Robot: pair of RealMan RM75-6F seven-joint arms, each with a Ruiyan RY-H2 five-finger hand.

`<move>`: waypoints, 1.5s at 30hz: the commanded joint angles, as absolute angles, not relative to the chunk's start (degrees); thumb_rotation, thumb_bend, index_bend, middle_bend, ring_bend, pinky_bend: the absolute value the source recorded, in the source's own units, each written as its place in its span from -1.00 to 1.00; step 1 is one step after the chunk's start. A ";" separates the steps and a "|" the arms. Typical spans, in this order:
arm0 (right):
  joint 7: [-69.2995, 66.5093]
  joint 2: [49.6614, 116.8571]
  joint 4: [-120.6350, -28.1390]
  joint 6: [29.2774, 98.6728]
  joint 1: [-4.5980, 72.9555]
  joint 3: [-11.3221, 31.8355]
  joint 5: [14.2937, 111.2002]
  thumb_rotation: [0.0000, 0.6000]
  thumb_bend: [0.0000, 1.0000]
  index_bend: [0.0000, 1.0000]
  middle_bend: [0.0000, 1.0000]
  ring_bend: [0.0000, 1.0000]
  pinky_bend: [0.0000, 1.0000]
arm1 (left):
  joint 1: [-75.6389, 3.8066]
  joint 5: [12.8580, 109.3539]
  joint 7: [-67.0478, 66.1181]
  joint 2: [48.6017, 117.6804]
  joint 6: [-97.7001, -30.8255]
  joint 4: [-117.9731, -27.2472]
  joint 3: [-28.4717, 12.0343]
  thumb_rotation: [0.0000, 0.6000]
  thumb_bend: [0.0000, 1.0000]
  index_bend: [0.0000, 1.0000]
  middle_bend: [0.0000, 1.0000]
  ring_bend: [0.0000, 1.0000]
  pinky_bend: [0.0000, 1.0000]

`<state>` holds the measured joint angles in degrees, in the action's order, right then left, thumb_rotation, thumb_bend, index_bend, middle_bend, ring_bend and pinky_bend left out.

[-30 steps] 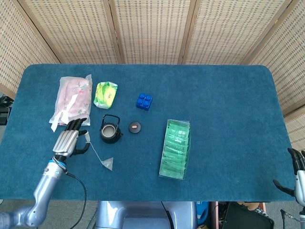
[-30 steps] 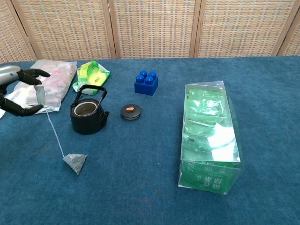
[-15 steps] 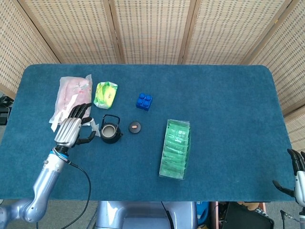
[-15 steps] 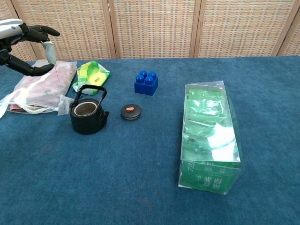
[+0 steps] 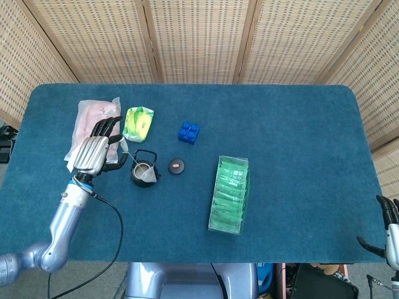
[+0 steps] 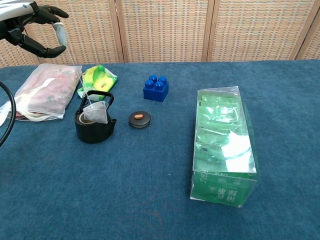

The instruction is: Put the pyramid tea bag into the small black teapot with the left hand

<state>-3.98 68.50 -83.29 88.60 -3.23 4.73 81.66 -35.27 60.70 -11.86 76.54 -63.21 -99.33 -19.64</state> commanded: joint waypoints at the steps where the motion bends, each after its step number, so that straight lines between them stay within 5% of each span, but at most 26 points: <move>1: -4.00 68.58 -83.21 88.46 -3.24 4.72 81.54 0.90 -0.99 -0.76 -0.60 -0.82 -0.69 | -35.68 60.30 -12.23 76.75 -63.07 -98.98 -19.45 1.00 -0.12 0.19 -0.83 -1.00 -1.00; 29: -3.55 68.45 -83.48 87.49 -2.87 4.85 81.19 0.90 -0.99 -0.76 -0.60 -0.82 -0.69 | -31.51 60.85 -14.66 73.58 -63.52 -102.68 -9.28 1.00 -0.12 0.19 -0.84 -1.00 -1.00; 45: -3.50 68.52 -83.42 87.68 -3.25 4.81 80.76 0.90 -0.99 -0.76 -0.60 -0.82 -0.69 | -30.77 59.15 -30.05 74.99 -67.76 -106.23 -4.03 1.00 -0.12 -0.55 -0.98 -1.00 -1.00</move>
